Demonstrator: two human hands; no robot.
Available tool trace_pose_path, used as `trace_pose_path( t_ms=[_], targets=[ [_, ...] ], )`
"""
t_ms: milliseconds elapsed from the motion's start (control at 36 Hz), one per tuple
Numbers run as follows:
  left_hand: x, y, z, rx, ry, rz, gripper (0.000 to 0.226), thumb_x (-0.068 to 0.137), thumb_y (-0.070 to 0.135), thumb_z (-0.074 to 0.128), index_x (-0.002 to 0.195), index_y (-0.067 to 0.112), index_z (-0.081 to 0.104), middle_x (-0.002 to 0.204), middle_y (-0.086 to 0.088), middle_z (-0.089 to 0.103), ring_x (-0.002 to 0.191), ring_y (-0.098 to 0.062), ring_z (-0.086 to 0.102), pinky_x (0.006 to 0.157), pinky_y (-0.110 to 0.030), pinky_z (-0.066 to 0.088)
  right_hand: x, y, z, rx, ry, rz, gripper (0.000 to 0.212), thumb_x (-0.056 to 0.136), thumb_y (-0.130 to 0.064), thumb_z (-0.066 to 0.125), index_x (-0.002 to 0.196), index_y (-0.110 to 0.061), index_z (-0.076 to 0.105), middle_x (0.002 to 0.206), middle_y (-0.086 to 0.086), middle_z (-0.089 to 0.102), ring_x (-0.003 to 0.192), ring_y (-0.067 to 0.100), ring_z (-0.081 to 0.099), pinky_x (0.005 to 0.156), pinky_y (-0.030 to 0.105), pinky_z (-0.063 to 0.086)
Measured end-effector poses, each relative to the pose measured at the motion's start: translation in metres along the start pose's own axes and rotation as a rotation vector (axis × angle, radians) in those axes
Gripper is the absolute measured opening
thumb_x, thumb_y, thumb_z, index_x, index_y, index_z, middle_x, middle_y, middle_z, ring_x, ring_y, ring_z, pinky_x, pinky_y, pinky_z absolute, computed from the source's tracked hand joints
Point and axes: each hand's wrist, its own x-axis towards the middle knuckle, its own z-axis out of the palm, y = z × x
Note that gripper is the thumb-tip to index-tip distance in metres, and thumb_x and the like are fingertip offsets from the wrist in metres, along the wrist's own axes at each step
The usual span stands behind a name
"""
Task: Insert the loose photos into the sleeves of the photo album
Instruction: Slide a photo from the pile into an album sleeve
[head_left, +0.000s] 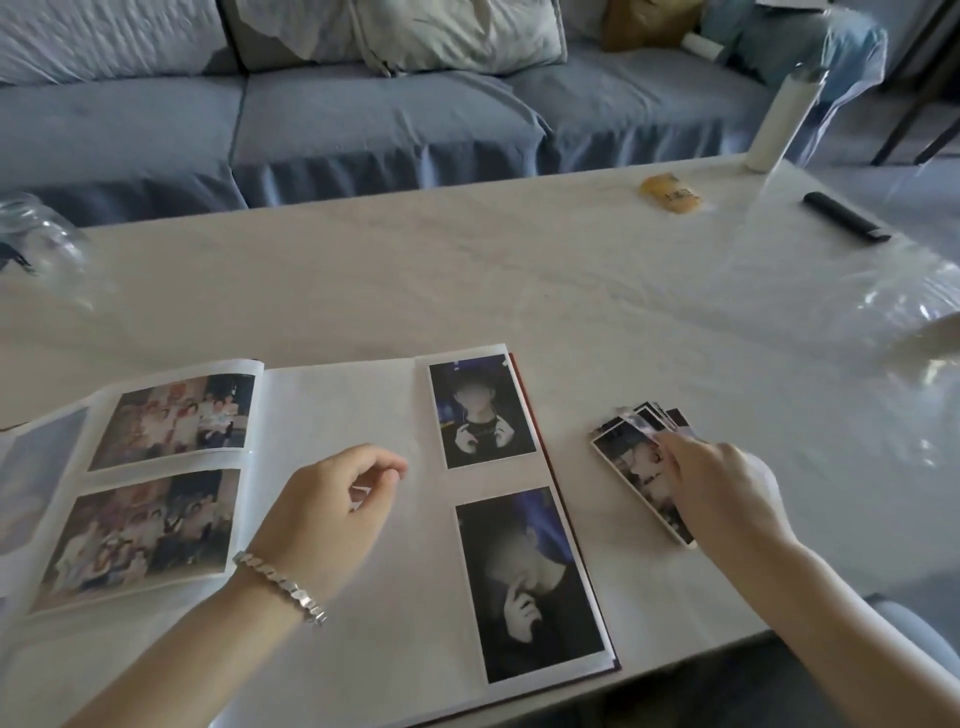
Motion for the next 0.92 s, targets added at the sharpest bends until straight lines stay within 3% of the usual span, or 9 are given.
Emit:
trace_pose_path(
  t_ms=[83, 167, 222, 306, 389, 500, 639, 750, 917],
  targets=[
    [0.000, 0.004, 0.001, -0.027, -0.006, -0.008, 0.032, 0.088, 0.009, 0.059, 0.074, 0.038, 0.063, 0.079, 0.022, 0.069, 0.080, 0.002, 0.063, 0.072, -0.007, 0.047, 0.002, -0.009, -0.001, 0.129, 0.342, -0.188, 0.023, 0.055, 0.010, 0.076, 0.071, -0.007, 0.072, 0.058, 0.006, 0.067, 0.048, 0.027, 0.063, 0.044, 0.029, 0.047],
    [0.001, 0.014, 0.001, -0.230, -0.036, -0.131, 0.017, 0.091, 0.015, 0.057, 0.080, 0.025, 0.067, 0.079, 0.014, 0.072, 0.078, -0.005, 0.068, 0.082, -0.030, 0.055, 0.000, -0.035, -0.013, 0.314, 0.544, -0.433, 0.017, 0.075, -0.005, 0.059, 0.081, -0.003, 0.075, 0.080, 0.006, 0.074, 0.076, 0.018, 0.069, 0.073, 0.023, 0.051],
    [0.002, 0.022, -0.002, -0.522, -0.110, -0.347, 0.019, 0.091, 0.026, 0.055, 0.091, 0.011, 0.066, 0.081, -0.003, 0.074, 0.080, -0.020, 0.071, 0.078, -0.043, 0.057, -0.004, -0.058, -0.019, 0.430, 0.545, -0.585, 0.022, 0.086, -0.012, 0.054, 0.086, -0.004, 0.075, 0.090, 0.005, 0.073, 0.091, 0.011, 0.066, 0.088, 0.019, 0.047],
    [0.004, 0.022, -0.011, -0.830, -0.262, -0.585, 0.045, 0.078, 0.042, 0.056, 0.102, 0.003, 0.063, 0.089, -0.016, 0.073, 0.080, -0.029, 0.072, 0.062, -0.035, 0.060, -0.011, -0.093, -0.017, 0.480, 0.485, -0.791, 0.020, 0.085, -0.017, 0.059, 0.090, -0.006, 0.075, 0.097, 0.004, 0.072, 0.095, 0.013, 0.067, 0.086, 0.029, 0.053],
    [-0.001, 0.014, -0.018, -0.935, -0.150, -0.604, 0.026, 0.079, 0.020, 0.064, 0.093, -0.001, 0.064, 0.076, -0.013, 0.072, 0.065, -0.024, 0.071, 0.047, -0.026, 0.055, -0.014, -0.125, -0.007, 0.491, 0.371, -0.946, 0.021, 0.087, -0.014, 0.057, 0.095, -0.008, 0.074, 0.101, 0.004, 0.072, 0.097, 0.015, 0.068, 0.087, 0.033, 0.054],
    [-0.005, -0.021, -0.034, -0.766, 0.171, -0.530, 0.022, 0.083, 0.004, 0.065, 0.063, 0.012, 0.070, 0.062, -0.006, 0.066, 0.068, -0.026, 0.064, 0.064, -0.035, 0.057, -0.018, -0.165, 0.001, 0.458, 0.140, -0.987, 0.028, 0.087, -0.024, 0.053, 0.104, -0.011, 0.072, 0.112, 0.003, 0.069, 0.109, 0.015, 0.062, 0.100, 0.031, 0.044],
    [-0.031, -0.056, -0.080, -0.379, 0.470, -0.410, 0.010, 0.087, 0.010, 0.063, 0.078, 0.013, 0.064, 0.072, 0.005, 0.064, 0.069, -0.009, 0.059, 0.054, -0.009, 0.045, -0.030, -0.205, 0.004, 0.471, -0.074, -0.889, 0.043, 0.089, -0.037, 0.043, 0.118, -0.014, 0.064, 0.125, 0.001, 0.062, 0.120, 0.015, 0.055, 0.102, 0.034, 0.041],
    [-0.055, -0.095, -0.116, -0.251, 0.595, -0.437, 0.014, 0.087, 0.010, 0.063, 0.074, 0.014, 0.062, 0.073, 0.001, 0.064, 0.073, -0.016, 0.060, 0.065, -0.025, 0.046, -0.040, -0.233, 0.010, 0.505, -0.182, -0.839, 0.044, 0.089, -0.039, 0.048, 0.126, -0.019, 0.058, 0.133, 0.000, 0.055, 0.126, 0.017, 0.049, 0.105, 0.030, 0.019],
    [-0.087, -0.135, -0.156, -0.081, 0.644, -0.461, 0.018, 0.087, 0.011, 0.063, 0.100, 0.014, 0.052, 0.086, 0.006, 0.059, 0.080, -0.012, 0.057, 0.069, -0.027, 0.044, -0.042, -0.273, 0.024, 0.434, -0.396, -0.897, 0.055, 0.097, -0.048, 0.033, 0.147, -0.033, 0.018, 0.156, -0.013, 0.003, 0.141, 0.000, -0.005, 0.104, 0.012, -0.009]
  ],
)
